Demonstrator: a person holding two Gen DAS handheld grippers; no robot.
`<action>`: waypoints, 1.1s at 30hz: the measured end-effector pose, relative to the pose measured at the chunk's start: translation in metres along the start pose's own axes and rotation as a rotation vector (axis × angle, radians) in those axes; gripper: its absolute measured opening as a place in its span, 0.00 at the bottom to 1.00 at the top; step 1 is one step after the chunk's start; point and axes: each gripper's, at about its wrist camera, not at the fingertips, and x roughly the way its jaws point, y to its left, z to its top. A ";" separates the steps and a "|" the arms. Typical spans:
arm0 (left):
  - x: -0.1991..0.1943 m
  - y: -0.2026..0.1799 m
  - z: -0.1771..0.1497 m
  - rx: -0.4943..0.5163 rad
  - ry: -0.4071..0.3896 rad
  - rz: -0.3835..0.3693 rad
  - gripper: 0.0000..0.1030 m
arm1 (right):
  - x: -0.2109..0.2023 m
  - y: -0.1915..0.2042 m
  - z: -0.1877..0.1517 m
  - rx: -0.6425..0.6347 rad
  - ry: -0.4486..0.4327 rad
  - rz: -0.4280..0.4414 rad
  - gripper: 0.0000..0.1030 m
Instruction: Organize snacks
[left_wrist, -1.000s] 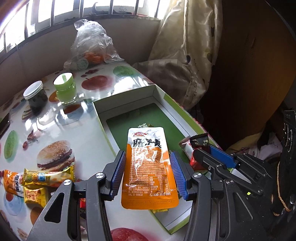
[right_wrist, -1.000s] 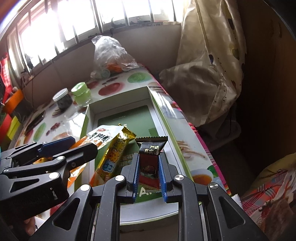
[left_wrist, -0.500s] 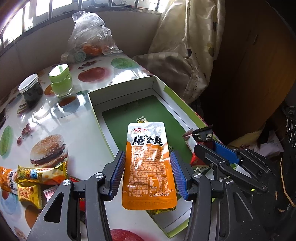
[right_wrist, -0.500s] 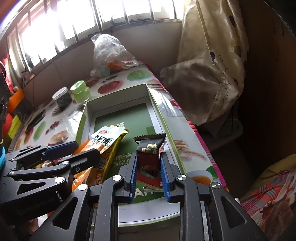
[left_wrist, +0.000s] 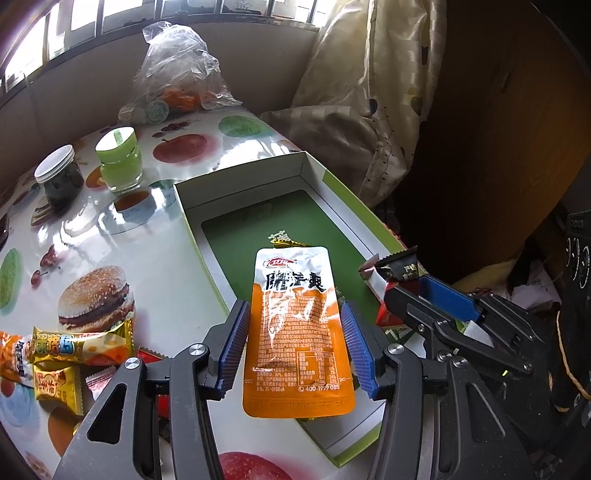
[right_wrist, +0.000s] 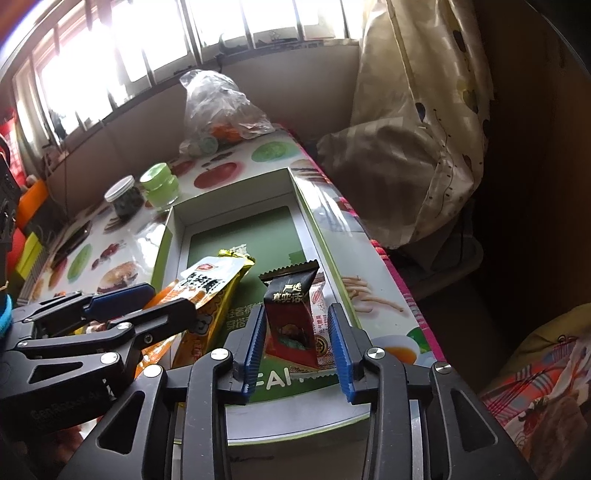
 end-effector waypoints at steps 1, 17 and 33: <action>-0.001 0.000 -0.001 -0.001 0.000 -0.001 0.51 | -0.001 0.000 0.000 0.000 -0.001 0.000 0.34; -0.015 0.000 -0.002 -0.012 -0.024 -0.022 0.51 | -0.016 0.001 -0.004 0.011 -0.011 -0.005 0.38; -0.045 0.007 -0.019 -0.023 -0.061 0.009 0.51 | -0.037 0.017 -0.009 0.011 -0.041 0.007 0.38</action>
